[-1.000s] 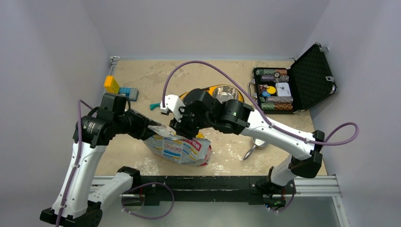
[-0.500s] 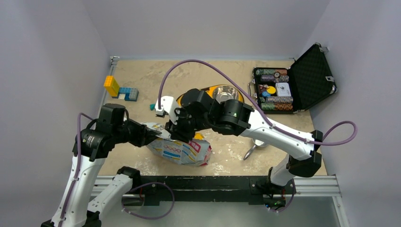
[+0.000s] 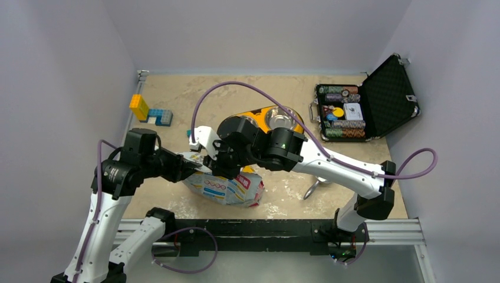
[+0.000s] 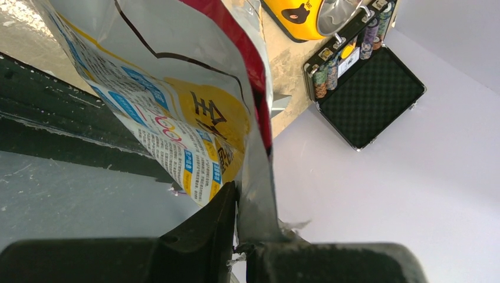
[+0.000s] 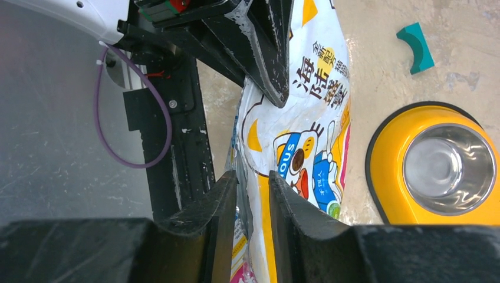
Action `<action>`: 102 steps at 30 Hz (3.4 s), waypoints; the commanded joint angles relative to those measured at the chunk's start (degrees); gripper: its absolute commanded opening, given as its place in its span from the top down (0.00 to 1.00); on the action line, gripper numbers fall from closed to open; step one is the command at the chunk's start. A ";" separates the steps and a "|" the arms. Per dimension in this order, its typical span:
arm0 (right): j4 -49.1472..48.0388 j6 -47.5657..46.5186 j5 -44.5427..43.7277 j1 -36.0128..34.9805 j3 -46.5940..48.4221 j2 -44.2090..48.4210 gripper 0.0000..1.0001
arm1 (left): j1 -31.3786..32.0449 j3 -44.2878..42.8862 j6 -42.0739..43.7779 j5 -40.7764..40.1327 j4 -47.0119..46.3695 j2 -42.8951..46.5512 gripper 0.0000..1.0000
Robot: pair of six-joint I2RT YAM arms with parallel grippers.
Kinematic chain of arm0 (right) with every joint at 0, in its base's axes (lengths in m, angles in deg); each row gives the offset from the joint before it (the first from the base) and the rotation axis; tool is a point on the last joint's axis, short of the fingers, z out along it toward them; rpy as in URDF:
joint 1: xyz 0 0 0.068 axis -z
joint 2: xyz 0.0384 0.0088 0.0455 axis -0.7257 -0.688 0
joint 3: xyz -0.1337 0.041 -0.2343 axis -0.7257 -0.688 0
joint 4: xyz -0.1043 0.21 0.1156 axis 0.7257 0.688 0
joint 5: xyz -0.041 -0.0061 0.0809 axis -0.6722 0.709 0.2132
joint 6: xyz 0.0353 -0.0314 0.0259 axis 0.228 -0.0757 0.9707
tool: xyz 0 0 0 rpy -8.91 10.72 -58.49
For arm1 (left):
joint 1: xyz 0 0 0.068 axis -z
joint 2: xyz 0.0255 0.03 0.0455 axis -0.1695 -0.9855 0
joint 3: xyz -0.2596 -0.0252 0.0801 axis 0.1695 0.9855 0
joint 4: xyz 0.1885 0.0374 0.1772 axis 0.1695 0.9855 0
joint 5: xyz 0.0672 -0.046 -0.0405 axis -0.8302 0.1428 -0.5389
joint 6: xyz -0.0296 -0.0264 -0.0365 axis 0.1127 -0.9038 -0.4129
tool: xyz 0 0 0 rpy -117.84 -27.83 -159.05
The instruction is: Serve the pet food
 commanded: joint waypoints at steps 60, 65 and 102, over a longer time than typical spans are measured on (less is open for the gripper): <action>2.20 -6.26 -15.53 -1.90 -1.47 -1.11 0.89 | -0.19 -1.23 2.13 -2.27 -3.91 -1.43 0.67; 2.55 -7.18 -17.19 -2.12 -1.35 -2.18 0.88 | -0.19 -1.54 2.78 -1.27 -5.43 -2.68 0.94; -0.52 24.82 -4.21 2.26 17.68 -7.67 1.00 | -0.19 -26.71 23.71 -28.33 14.76 2.73 0.37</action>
